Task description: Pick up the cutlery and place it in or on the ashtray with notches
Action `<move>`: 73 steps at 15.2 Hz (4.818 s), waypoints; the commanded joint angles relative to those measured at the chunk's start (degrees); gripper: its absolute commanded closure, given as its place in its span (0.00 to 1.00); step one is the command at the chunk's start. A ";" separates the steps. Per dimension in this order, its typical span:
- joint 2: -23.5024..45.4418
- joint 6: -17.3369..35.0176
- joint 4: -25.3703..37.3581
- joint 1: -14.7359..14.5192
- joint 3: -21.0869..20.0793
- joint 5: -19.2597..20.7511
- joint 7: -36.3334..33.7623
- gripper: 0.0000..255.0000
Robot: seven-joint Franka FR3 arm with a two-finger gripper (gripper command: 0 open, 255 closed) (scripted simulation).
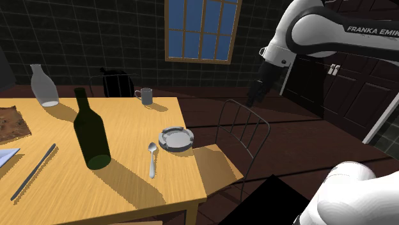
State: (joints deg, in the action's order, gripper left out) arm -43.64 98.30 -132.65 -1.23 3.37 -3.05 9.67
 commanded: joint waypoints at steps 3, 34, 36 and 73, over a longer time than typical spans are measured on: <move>0.72 2.11 -1.30 -0.14 -3.13 -0.81 -4.17 0.00; 62.97 14.84 31.42 -3.23 -37.51 26.60 -78.46 0.00; 68.61 12.83 37.09 -6.11 -36.23 29.32 -81.73 0.00; 70.07 10.73 40.30 -6.80 -35.59 29.63 -81.72 1.00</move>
State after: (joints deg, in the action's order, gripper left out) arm 26.61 109.68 -92.87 -8.06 -32.16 26.77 -72.35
